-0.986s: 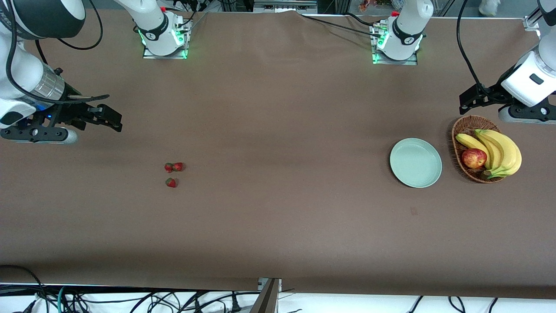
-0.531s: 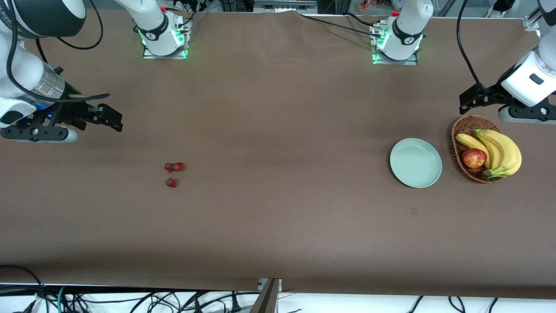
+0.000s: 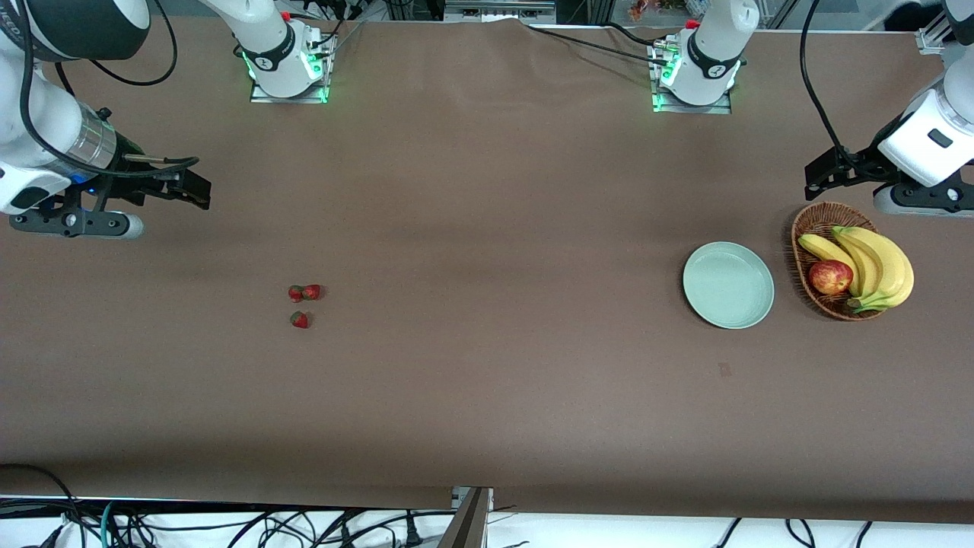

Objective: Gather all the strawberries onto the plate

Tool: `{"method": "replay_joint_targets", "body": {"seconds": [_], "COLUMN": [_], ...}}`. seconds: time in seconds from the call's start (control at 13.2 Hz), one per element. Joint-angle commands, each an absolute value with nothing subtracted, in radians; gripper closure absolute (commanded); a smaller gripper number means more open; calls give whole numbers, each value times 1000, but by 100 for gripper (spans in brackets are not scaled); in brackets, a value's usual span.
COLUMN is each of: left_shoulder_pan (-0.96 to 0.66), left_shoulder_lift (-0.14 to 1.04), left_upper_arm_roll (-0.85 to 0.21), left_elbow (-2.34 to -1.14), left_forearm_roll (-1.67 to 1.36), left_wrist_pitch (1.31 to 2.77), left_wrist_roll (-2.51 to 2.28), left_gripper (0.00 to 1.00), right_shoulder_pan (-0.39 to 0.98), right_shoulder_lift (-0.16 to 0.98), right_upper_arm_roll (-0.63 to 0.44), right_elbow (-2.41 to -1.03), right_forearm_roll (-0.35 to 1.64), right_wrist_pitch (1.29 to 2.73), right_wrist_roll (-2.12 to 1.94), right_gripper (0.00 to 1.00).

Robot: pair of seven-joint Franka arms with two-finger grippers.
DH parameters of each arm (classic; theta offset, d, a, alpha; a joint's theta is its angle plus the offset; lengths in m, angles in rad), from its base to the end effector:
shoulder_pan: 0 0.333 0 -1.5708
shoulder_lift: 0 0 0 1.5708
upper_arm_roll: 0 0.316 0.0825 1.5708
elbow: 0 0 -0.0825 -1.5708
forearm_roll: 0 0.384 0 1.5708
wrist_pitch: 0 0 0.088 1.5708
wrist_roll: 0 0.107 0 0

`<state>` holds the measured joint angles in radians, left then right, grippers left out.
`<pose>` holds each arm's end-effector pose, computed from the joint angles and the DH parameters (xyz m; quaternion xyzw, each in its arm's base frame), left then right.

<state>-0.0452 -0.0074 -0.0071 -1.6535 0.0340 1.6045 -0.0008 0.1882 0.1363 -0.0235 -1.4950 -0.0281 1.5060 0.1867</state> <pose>0.5522 -0.0254 0.5925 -0.9993 0.0267 0.0203 0.0175 0.5793 0.0940 0.5769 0.9979 -0.0110 -0.0589 0.0263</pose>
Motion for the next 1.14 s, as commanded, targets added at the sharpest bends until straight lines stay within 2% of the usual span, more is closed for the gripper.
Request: {"method": "replay_joint_targets", "body": {"seconds": [0.0,0.23,0.38,0.83,1.06], "left_shoulder_pan": [-52,-51,-52,-52,-52], "left_shoulder_lift": [0,0,2,0,2], "left_upper_arm_roll": [-5,-5,-5,-5,-5], "left_elbow": [-1626,-1624,-1624,-1624,-1626], "left_forearm_roll": [31,32,32,32,34], "left_wrist_pitch": [1574,1569,1569,1569,1569], "left_wrist_roll": [-3,-3,-8,-9,-3], "left_gripper": [0,0,0,0,0], "right_shoulder_pan": [190,190,189,189,189], "right_shoulder_lift": [126,108,57,78,95], "right_upper_arm_roll": [-14,-17,-17,-20,-17], "right_elbow": [-1502,-1543,-1600,-1611,-1641], "right_forearm_roll": [-49,-41,-38,32,55], "right_wrist_pitch": [1482,1447,1466,1493,1558], "right_wrist_roll": [166,157,155,150,150], "right_gripper": [0,0,0,0,0]}}
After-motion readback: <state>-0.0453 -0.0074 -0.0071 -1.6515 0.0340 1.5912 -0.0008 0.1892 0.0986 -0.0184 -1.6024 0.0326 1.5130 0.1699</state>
